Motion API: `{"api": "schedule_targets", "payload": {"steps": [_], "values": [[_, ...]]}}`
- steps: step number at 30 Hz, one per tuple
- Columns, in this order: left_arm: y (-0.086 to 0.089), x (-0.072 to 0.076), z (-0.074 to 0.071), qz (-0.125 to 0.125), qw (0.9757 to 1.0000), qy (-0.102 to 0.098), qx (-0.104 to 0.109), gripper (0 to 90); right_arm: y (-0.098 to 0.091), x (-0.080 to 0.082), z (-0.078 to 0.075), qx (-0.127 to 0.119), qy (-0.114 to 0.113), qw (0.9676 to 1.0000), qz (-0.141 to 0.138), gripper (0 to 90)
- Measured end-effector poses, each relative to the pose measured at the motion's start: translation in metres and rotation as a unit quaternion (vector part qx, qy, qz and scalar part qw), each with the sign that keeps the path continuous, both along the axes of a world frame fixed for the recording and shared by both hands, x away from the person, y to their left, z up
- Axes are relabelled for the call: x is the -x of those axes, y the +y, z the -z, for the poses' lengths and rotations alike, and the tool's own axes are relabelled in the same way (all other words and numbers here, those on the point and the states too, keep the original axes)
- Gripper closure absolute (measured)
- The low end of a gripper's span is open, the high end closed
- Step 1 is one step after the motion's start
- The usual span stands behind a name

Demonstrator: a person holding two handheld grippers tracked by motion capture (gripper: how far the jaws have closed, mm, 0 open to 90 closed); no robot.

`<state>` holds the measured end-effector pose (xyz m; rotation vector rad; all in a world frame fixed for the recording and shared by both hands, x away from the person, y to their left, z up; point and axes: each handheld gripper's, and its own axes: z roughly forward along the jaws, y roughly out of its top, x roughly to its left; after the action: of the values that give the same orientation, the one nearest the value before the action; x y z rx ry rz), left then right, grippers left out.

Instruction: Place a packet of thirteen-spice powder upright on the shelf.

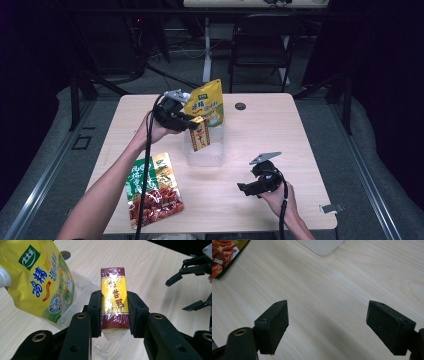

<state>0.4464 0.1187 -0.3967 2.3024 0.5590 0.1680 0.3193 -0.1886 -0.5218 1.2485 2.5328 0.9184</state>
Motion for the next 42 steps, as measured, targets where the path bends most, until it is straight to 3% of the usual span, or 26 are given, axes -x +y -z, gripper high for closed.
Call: {"api": "schedule_targets", "payload": {"steps": [8, 11, 19, 29, 32, 42], "values": [[-0.004, -0.008, 0.016, 0.025, 0.9994, -0.007, -0.025, 68.1, -0.001, -0.001, 0.0, 0.005, 0.0, 1.0, -0.003, 17.4], [-0.002, -0.01, 0.02, 0.026, 0.9996, -0.01, -0.006, 68.1, -0.002, -0.001, 0.0, 0.007, 0.002, 1.0, -0.004, 17.4], [-0.001, -0.005, 0.018, 0.046, 0.9988, -0.017, 0.005, 68.1, -0.001, -0.001, 0.0, 0.007, 0.001, 1.0, -0.003, 17.4], [-0.007, -0.006, 0.031, 0.068, 0.9973, -0.01, -0.023, 68.1, -0.001, -0.001, 0.001, 0.003, 0.004, 1.0, -0.006, 17.4], [-0.009, -0.008, 0.039, 0.079, 0.996, -0.009, -0.041, 68.0, 0.0, -0.001, 0.001, 0.004, 0.005, 1.0, -0.004, 17.4], [-0.005, -0.011, 0.054, 0.087, 0.9951, 0.002, -0.046, 68.0, 0.0, -0.001, 0.001, 0.005, 0.005, 1.0, -0.006, 17.4]]}}
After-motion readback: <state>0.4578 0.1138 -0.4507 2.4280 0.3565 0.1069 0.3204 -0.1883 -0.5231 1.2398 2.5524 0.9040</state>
